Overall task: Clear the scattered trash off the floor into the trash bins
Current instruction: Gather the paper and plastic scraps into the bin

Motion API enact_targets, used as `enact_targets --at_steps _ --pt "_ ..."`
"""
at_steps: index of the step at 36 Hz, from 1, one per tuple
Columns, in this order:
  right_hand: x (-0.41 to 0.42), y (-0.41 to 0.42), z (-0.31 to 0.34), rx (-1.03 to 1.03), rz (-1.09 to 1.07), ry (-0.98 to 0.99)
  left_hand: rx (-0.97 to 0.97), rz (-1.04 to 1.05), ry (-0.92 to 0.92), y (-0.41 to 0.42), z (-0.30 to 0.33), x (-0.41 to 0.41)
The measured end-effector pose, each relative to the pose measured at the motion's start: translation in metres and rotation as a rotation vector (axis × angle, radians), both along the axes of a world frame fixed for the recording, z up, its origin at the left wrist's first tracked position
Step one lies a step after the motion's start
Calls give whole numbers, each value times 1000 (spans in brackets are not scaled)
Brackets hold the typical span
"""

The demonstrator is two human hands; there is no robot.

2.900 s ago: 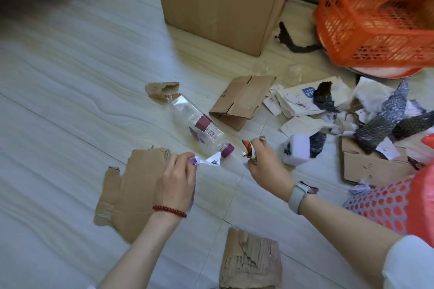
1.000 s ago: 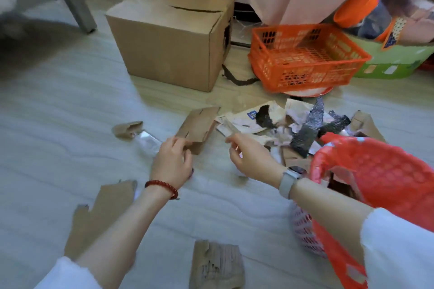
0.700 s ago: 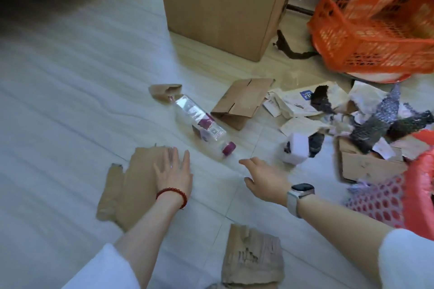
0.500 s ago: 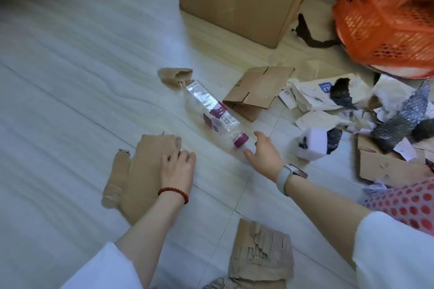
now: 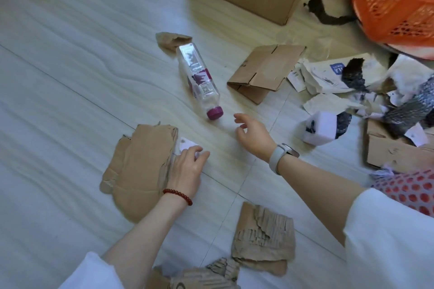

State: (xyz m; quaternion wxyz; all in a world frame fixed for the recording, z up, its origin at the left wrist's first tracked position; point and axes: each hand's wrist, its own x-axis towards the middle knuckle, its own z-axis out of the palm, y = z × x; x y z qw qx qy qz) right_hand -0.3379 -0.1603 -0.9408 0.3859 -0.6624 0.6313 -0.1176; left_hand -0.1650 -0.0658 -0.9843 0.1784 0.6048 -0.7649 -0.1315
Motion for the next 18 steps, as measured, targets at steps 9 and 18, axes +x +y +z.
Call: enact_targets --at_steps 9,18 --pt "-96 12 -1 -126 132 458 1 -32 275 -19 11 -74" --pt "-88 15 -3 233 325 549 364 708 863 -56 39 -86"
